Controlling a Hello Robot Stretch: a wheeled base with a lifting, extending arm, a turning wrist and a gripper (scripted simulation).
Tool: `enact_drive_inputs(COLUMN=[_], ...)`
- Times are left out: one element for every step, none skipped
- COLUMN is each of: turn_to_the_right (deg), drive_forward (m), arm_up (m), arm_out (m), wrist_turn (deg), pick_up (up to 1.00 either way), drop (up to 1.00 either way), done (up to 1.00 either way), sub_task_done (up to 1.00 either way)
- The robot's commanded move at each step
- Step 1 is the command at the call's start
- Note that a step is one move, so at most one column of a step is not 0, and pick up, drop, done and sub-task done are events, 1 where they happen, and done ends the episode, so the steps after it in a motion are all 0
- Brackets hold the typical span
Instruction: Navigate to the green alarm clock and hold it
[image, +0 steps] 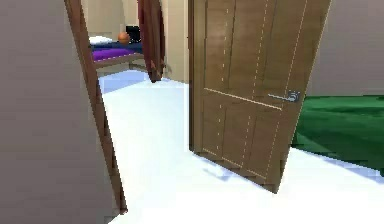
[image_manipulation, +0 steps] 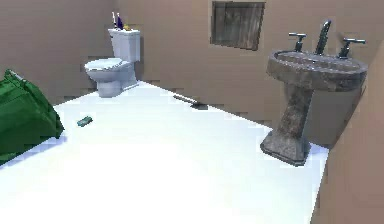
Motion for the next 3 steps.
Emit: enact_drive_inputs(turn_to_the_right=[0.0, -6.0, 0.0], drive_forward=[0.95, 0.00, 0.65], arm_up=[0.00, 0.00, 0.00], arm_out=[0.00, 0.00, 0.00], wrist_turn=[0.0, 0.0, 0.0], pick_up=[0.00, 0.00, 0.00], drop=[0.00, 0.00, 0.00], done=[0.00, 0.00, 0.00], sub_task_done=[0.00, 0.00, 0.00])
